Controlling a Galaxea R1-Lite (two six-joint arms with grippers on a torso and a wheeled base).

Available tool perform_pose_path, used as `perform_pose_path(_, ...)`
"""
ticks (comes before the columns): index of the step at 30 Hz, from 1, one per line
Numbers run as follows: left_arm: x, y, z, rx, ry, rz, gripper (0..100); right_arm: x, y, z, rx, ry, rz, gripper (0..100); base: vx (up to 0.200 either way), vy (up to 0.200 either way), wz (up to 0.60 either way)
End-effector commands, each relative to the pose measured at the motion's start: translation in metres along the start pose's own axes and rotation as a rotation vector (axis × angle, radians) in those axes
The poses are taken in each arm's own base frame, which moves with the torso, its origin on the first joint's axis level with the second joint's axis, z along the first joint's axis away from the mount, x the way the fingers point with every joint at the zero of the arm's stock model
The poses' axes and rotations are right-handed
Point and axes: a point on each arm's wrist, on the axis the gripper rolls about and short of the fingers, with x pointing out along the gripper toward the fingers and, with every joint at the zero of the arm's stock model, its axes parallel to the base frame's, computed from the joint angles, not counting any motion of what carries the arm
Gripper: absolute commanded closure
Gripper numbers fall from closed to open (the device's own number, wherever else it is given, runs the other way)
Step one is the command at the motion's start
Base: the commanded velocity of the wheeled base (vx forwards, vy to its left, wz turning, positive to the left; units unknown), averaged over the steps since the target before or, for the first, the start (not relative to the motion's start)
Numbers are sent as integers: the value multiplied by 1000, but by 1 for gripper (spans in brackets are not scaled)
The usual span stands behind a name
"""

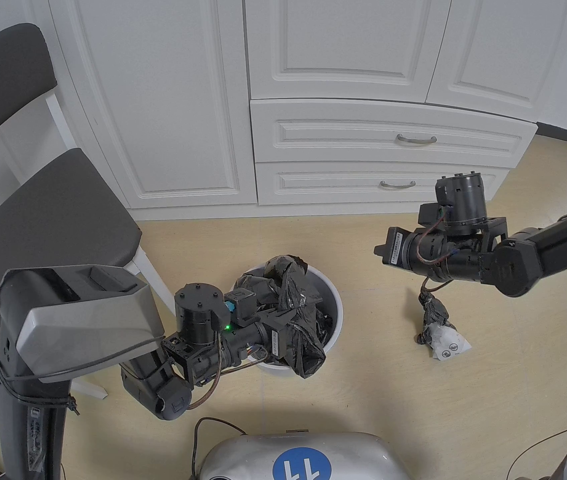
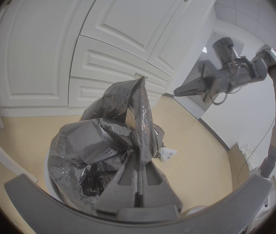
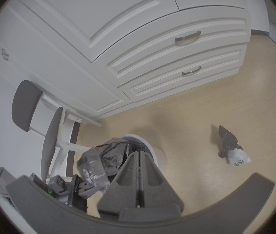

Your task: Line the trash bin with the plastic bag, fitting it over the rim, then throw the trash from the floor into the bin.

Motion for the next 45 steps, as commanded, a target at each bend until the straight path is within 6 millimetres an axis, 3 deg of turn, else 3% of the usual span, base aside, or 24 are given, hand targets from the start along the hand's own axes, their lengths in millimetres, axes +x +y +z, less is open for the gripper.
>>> perform_pose_path(1,7,1,-26,-39,40,5,100,-38,21,-6,-41,-45,73,100,0,0,0)
perform_pose_path(7,9,5,-49,-127,29,4,100,-29,16,-13,-39,-26,63,100,0,0,0)
perform_pose_path(16,18,7,-56,-135,28,2,100,-27,18,-17,-46,-13,65,100,0,0,0)
perform_pose_path(20,15,5,-43,-129,-9,17,100,-31,19,-17,-61,-15,69,100,0,0,0)
perform_pose_path(22,10,2,-26,-124,-52,42,100,-38,22,-19,-78,-15,78,100,0,0,0)
perform_pose_path(26,-9,-7,4,-120,-101,36,100,-55,27,-23,-131,-15,97,100,0,0,0)
perform_pose_path(29,-19,-12,15,-149,-117,26,100,-62,30,-29,-173,-5,108,100,0,0,0)
perform_pose_path(37,-17,-10,3,-172,-81,36,100,-59,29,-43,-229,33,88,100,0,0,0)
perform_pose_path(45,-16,-10,3,-174,-82,26,100,-55,27,-46,-238,46,83,100,0,0,0)
